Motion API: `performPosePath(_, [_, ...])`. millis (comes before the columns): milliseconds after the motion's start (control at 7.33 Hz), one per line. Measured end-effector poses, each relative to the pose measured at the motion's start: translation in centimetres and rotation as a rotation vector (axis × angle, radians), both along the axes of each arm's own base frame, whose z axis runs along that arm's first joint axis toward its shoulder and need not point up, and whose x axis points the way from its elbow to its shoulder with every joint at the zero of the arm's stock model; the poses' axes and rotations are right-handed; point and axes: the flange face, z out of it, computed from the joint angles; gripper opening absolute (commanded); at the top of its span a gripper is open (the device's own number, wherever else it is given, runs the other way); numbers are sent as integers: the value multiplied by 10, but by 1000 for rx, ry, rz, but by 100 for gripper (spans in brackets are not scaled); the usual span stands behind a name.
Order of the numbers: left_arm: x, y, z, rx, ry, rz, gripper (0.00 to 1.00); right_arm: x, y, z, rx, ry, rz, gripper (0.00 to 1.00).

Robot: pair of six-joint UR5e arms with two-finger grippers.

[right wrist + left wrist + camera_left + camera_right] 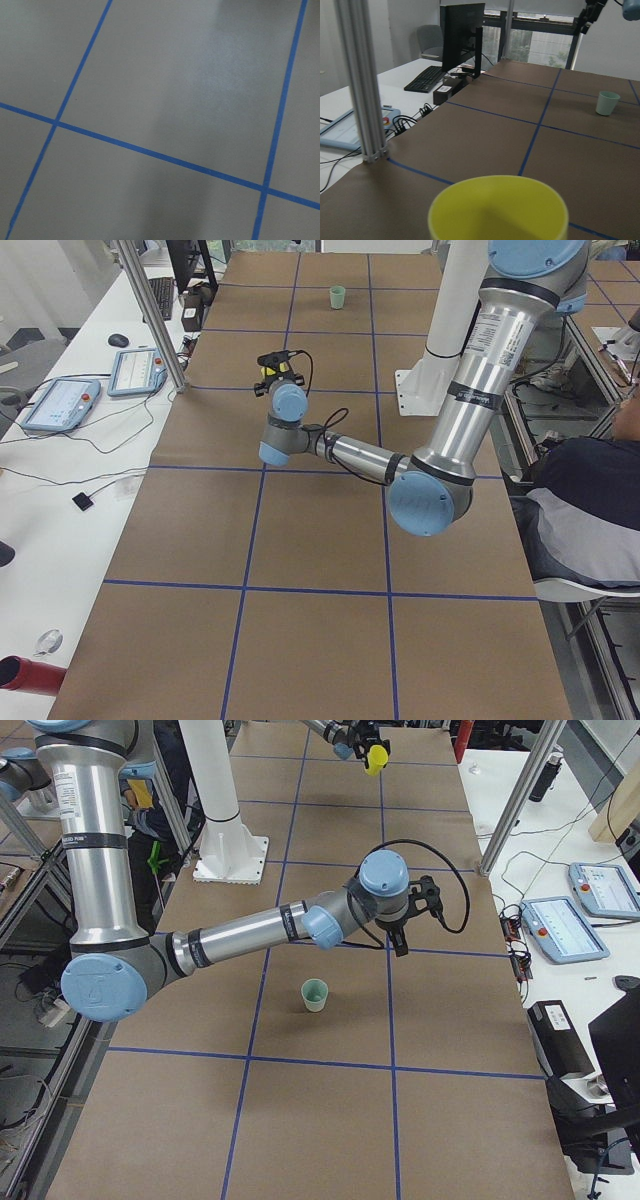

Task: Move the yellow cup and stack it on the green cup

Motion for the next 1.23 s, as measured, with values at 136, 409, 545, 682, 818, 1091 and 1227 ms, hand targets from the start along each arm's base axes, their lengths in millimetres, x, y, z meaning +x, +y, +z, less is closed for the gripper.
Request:
performPosePath(136, [26,3,-15,24,-2,31,0,-33,-11,-41,-50,-43,-5,100])
performPosePath(409, [62,2,-30,121,-29,45,0,-118,-22,-124,-131,-114,-60,100])
performPosePath(545, [77,3,-36,151,-35,55,0,-155,-19,-157,-156,-135,-89,100])
performPosePath(682, [89,7,-41,164,-35,68,0,-190,-12,-188,-188,-154,-107,100])
performPosePath(818, [99,11,-44,171,-33,77,0,-227,-2,-220,-234,-173,-111,100])
performPosePath(1091, [119,22,-49,176,-16,54,0,-300,26,-277,-307,-194,-115,100])
performPosePath(1227, [133,30,-51,185,-7,30,0,-325,37,-301,-332,-182,-123,100])
